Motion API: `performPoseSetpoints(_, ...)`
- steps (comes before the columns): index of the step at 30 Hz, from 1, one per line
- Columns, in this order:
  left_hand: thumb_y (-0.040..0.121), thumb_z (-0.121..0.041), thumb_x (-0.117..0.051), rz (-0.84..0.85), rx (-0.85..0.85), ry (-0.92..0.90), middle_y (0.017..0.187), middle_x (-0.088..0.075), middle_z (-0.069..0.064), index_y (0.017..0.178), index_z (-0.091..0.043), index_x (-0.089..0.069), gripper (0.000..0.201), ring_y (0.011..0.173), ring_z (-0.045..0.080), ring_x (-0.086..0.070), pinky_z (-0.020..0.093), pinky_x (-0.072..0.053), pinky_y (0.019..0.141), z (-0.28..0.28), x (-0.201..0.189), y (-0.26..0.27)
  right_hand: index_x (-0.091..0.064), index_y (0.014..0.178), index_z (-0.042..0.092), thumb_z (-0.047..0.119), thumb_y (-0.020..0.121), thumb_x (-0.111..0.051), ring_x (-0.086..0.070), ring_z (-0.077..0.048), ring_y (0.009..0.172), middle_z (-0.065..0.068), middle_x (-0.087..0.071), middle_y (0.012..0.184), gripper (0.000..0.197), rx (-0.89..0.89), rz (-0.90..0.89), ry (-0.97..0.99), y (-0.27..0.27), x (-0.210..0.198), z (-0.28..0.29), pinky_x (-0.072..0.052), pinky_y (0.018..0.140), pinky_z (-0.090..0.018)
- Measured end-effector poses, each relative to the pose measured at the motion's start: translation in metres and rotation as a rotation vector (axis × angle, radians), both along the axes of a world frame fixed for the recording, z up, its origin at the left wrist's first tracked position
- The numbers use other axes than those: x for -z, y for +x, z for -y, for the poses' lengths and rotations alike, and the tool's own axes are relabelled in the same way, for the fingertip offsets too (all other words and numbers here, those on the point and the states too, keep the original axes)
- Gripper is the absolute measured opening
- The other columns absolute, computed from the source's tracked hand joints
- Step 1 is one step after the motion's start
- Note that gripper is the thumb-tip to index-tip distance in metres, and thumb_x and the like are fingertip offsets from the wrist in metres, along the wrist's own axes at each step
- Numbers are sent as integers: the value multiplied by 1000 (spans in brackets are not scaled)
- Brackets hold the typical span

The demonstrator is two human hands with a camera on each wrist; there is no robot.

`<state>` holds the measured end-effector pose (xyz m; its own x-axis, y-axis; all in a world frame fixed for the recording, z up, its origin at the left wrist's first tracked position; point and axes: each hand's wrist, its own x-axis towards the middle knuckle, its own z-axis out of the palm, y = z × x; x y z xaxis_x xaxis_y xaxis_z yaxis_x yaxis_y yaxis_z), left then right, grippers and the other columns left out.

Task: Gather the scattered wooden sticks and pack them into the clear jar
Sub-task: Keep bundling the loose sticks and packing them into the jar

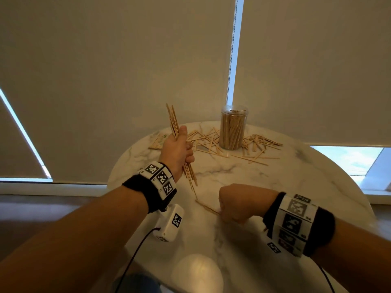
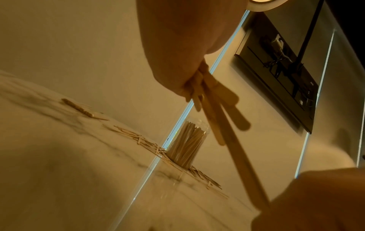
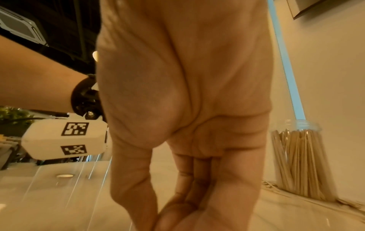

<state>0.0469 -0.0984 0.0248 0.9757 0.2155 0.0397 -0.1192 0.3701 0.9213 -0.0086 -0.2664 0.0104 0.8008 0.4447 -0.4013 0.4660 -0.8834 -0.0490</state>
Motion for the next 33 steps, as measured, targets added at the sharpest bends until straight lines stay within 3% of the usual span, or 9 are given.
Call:
performPoseSetpoints(5,105,-35,-45,-53,74,11,64,-37,-1,93,-19,-44,20,47,7,-29,19,-29,40,10,13,-14,-67,94,4,26,91,-59,-63,-21,69,-12,-71,92,24,84,80,-6,3,-2,14,-52,63,-28)
performPoseSetpoints(8,105,-39,-44,-120,49,136,74,-51,1,103,-17,-50,23,57,10,-41,22,-38,45,15,19,-18,-69,92,6,30,95,-60,-68,-17,66,-10,-73,86,26,315,49,367,20,-18,26,-60,64,-28)
performPoseSetpoints(13,106,-43,-36,-180,247,210,102,-72,9,113,-21,-55,29,90,24,-70,48,-59,85,37,18,-31,-74,88,5,19,91,-65,-59,-10,60,-11,-71,80,16,436,106,967,27,-42,20,-48,53,-20)
performPoseSetpoints(15,106,-43,-34,-136,286,227,87,-71,8,111,-16,-59,37,63,18,-66,41,-61,66,49,18,-36,-75,89,7,21,90,-68,-61,-2,58,-2,-70,75,16,389,177,959,28,-43,13,-45,49,-14)
performPoseSetpoints(18,105,-45,-39,-108,182,234,71,-50,2,115,-9,-49,39,42,7,-39,24,-38,41,59,24,-37,-76,94,16,28,92,-67,-65,-9,73,1,-73,85,16,325,254,811,36,-48,12,-50,61,-23)
performPoseSetpoints(23,101,-48,-48,-33,319,304,62,-38,-5,98,-16,-48,32,42,6,-29,20,-27,39,64,21,-46,-59,122,21,38,99,-47,-59,-14,96,4,-63,109,31,421,386,1075,46,-79,13,-51,80,-32)
performPoseSetpoints(26,98,-46,-55,24,437,383,63,-40,-4,95,-17,-48,31,45,9,-32,22,-32,42,71,13,-51,-66,107,15,40,104,-39,-60,-13,87,5,-64,97,37,310,389,937,49,-93,9,-42,65,-20)
performPoseSetpoints(29,100,-41,-55,44,451,372,59,-41,-5,98,-16,-48,27,46,13,-34,27,-39,47,75,10,-49,-73,99,11,39,105,-39,-67,-14,87,2,-72,91,45,221,227,819,47,-100,6,-52,77,-27)
performPoseSetpoints(33,102,-35,-54,55,384,308,57,-37,-8,97,-15,-49,21,46,8,-34,24,-38,46,61,10,-40,-51,136,19,55,98,-46,-57,-13,113,10,-59,123,53,264,193,1014,48,-92,13,-48,95,-34)
